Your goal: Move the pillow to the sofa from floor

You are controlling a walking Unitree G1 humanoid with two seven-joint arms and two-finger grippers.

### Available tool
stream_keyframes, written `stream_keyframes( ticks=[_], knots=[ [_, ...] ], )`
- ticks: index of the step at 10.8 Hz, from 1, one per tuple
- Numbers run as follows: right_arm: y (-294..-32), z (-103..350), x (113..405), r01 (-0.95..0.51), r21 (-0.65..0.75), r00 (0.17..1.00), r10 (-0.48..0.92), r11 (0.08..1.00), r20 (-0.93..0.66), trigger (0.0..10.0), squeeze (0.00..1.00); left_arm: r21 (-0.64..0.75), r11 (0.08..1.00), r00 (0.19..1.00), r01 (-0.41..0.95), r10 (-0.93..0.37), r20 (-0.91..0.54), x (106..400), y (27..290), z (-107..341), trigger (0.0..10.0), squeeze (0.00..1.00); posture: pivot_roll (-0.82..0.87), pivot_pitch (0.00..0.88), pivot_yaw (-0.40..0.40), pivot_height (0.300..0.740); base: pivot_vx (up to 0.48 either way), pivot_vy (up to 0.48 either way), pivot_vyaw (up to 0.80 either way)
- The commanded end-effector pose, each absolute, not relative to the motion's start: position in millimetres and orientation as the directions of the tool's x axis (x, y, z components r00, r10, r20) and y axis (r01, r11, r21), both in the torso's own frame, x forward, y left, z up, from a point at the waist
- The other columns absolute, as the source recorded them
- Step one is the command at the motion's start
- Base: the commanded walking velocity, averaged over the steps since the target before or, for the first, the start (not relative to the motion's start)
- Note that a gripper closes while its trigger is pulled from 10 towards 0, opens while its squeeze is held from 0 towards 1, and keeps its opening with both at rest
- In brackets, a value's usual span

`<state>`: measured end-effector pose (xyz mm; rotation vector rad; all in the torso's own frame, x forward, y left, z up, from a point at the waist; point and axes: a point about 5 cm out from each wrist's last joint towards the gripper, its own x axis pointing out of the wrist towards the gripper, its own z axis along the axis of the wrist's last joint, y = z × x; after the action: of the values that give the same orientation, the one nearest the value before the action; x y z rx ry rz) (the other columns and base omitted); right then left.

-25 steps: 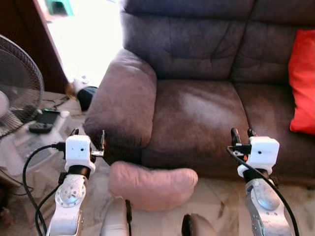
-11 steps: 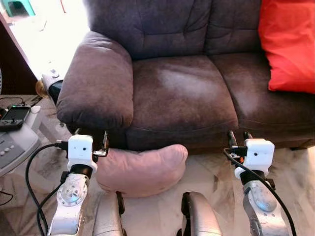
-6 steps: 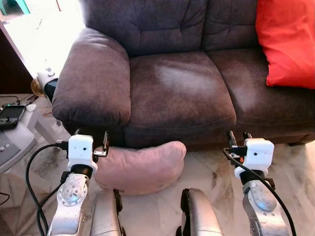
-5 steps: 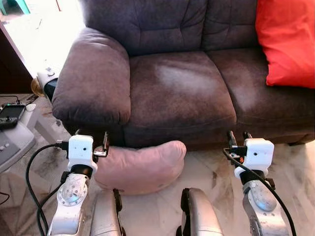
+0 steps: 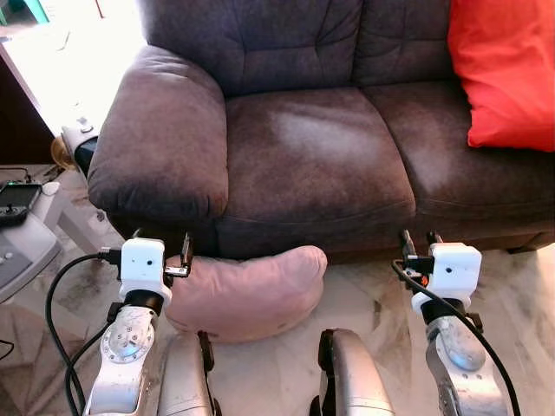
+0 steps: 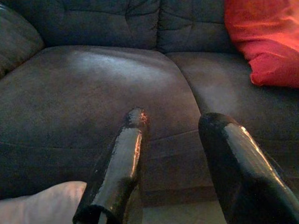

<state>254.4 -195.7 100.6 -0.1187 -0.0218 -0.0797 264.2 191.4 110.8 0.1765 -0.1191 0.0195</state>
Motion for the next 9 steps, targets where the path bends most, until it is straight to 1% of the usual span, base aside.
stream_keyframes(
  ticks=[1, 6, 9],
  knots=[
    [-194.8, 97.9, 253.2, 0.075, -0.123, 0.997, -0.073, 0.990, 0.022, 10.0, 0.00, 0.164, 0.986, 0.994, -0.017, -0.001, 0.110, 264.6, 189.3, 110.0, 10.0, 0.00, 0.01, 0.105, -0.024, 0.516, 0.000, 0.000, 0.00],
    [-195.8, 97.0, 252.7, 0.078, -0.121, 0.997, -0.077, 0.990, 0.014, 10.0, 0.00, 0.169, 0.986, 0.995, -0.008, -0.009, 0.099, 265.4, 187.6, 108.6, 10.0, 0.00, 0.01, 0.106, -0.023, 0.516, 0.000, 0.000, 0.00],
    [-192.4, 96.0, 252.9, 0.055, -0.120, 0.998, -0.055, 0.991, 0.010, 10.0, 0.00, 0.165, 0.986, 0.995, -0.006, -0.011, 0.099, 266.2, 187.3, 109.0, 10.0, 0.00, 0.01, 0.107, -0.023, 0.516, 0.000, 0.000, 0.00]
  ],
)
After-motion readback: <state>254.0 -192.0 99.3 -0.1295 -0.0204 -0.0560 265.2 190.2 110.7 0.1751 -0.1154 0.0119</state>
